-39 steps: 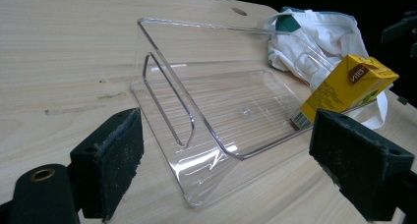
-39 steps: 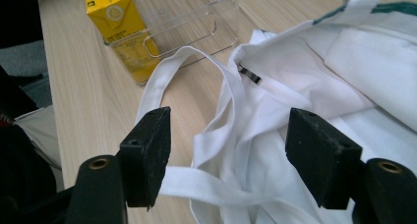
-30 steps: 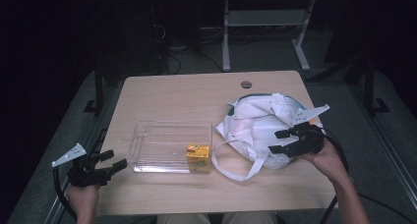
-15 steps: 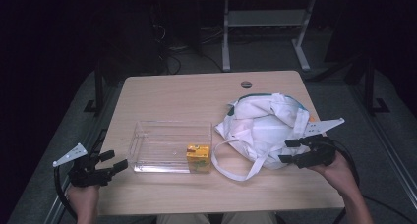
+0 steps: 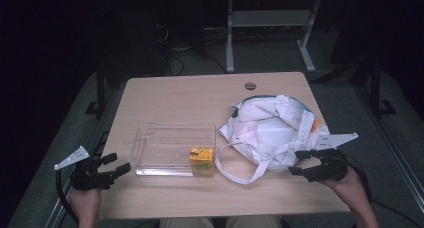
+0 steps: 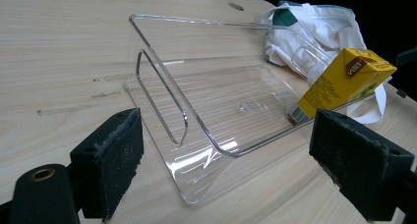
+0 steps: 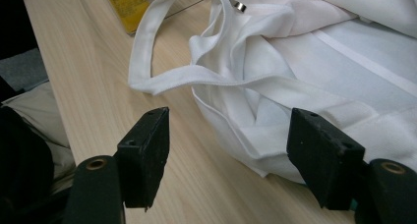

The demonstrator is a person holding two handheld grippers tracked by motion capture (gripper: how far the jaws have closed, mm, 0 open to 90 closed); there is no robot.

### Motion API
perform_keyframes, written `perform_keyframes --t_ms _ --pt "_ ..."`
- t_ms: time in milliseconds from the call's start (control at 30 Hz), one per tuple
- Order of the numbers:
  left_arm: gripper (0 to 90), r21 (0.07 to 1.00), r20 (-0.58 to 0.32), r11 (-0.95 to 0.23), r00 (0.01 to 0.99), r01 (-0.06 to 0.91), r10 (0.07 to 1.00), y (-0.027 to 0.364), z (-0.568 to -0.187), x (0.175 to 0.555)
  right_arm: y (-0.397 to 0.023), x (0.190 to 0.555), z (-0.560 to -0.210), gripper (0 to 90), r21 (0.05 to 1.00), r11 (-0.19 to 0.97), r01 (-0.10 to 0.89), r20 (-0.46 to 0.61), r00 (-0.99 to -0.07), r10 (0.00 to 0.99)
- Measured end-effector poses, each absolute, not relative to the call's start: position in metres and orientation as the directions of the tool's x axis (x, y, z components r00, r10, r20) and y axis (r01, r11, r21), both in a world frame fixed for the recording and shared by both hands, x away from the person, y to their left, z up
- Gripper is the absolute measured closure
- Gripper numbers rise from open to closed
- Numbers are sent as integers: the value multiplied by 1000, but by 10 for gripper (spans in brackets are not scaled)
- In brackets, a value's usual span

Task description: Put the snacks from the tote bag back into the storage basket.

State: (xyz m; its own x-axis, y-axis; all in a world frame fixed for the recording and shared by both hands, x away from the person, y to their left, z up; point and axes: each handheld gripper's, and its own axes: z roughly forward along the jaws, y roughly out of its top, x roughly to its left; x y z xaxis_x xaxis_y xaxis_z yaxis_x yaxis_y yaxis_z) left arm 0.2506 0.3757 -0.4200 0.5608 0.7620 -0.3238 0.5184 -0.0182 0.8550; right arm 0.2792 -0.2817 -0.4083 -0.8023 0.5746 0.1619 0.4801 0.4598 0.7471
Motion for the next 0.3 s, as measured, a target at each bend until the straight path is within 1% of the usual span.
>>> perform_keyframes --t_ms 300 --pt "126 855 -328 -11 559 518 761 376 -420 251 -280 274 -410 318 751 462 473 153 -804 575"
